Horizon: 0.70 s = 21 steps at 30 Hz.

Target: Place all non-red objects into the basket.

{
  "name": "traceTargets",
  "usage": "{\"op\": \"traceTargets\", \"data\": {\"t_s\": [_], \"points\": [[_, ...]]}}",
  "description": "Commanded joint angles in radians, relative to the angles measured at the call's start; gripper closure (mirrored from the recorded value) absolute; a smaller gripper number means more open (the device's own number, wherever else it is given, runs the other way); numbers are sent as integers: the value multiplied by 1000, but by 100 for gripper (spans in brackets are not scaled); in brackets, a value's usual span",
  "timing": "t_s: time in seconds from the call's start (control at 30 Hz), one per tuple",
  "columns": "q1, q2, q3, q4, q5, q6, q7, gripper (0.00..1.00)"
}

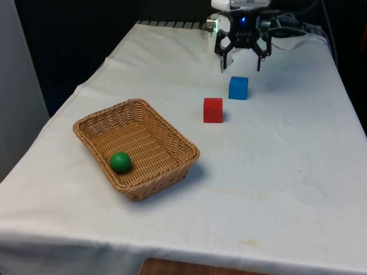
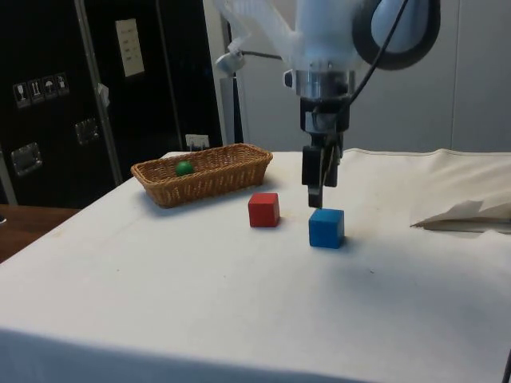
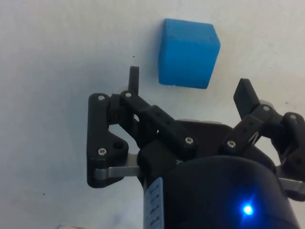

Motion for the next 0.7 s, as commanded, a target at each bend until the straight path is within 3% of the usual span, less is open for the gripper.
{"op": "traceTargets", "data": {"t_s": [0.0, 0.07, 0.1, 0.17, 0.3, 0.33, 0.37, 0.6, 0.63, 0.67], "points": [[7, 8, 0, -3, 20, 14, -7, 0], [0, 6, 0, 1, 0, 5, 0, 0], [7, 14, 0, -3, 21, 19, -8, 0], [8, 30, 1, -4, 26, 31, -9, 0], [8, 62, 5, -4, 33, 55, -9, 0], [0, 60, 1, 1, 7, 40, 0, 0], [8, 69, 6, -4, 33, 60, -8, 0], [4, 133, 24, 3, 46, 105, -2, 0], [0, 140, 11, 10, 10, 98, 12, 0], [3, 142, 28, 6, 50, 110, -2, 0]]}}
